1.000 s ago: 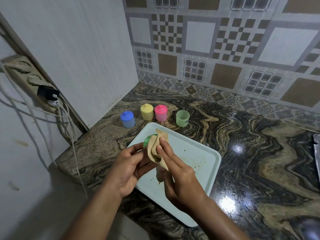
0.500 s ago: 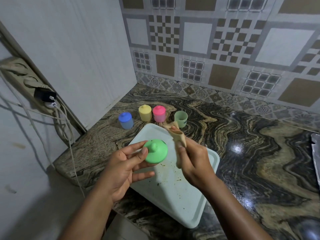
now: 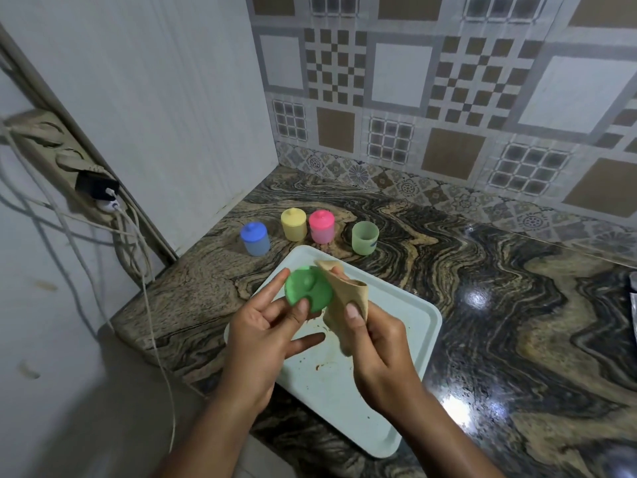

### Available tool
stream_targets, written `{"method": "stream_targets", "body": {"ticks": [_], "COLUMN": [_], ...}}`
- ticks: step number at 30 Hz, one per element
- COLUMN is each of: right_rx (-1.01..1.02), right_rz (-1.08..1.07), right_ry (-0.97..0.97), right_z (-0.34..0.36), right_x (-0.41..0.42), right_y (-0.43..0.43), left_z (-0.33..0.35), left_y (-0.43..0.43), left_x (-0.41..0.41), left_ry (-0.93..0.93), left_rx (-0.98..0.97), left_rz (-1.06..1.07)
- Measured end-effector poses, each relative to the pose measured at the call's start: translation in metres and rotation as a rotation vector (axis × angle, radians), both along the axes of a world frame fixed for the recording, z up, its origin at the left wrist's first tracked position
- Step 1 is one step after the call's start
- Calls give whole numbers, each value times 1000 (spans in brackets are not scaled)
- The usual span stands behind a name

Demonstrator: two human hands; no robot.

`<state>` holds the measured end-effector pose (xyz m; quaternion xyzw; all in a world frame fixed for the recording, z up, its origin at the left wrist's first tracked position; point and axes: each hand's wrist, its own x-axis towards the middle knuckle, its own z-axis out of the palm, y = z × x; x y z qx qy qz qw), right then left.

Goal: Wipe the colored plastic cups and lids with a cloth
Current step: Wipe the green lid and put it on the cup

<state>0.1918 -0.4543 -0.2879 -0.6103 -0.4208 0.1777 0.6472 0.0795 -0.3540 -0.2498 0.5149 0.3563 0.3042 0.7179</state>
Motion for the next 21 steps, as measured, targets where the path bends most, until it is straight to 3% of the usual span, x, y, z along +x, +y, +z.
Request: {"method": "stream_targets", "body": {"ticks": [4,8,12,17,21], "right_rx": [49,54,63,-79,-75], "right_rz": [-19,68,-4,-95,-161], "right_ry": [-333,-448,-459,-430,-120], "right_z": [6,-4,-5,-13,-11], "right_x": [-2,-1,12,33,28], "right_y": [-5,-1,1,9,3], "left_z": [2,4,3,-1,-2], "left_y": [6,10,10,11,18], "left_x": [0,-5,-10,-13,-14], "left_ry": [-1,12,11,21,15], "left_rx": [-31,-17,24,1,-38], "left_rz": [47,-36,-128,-139,-74]}}
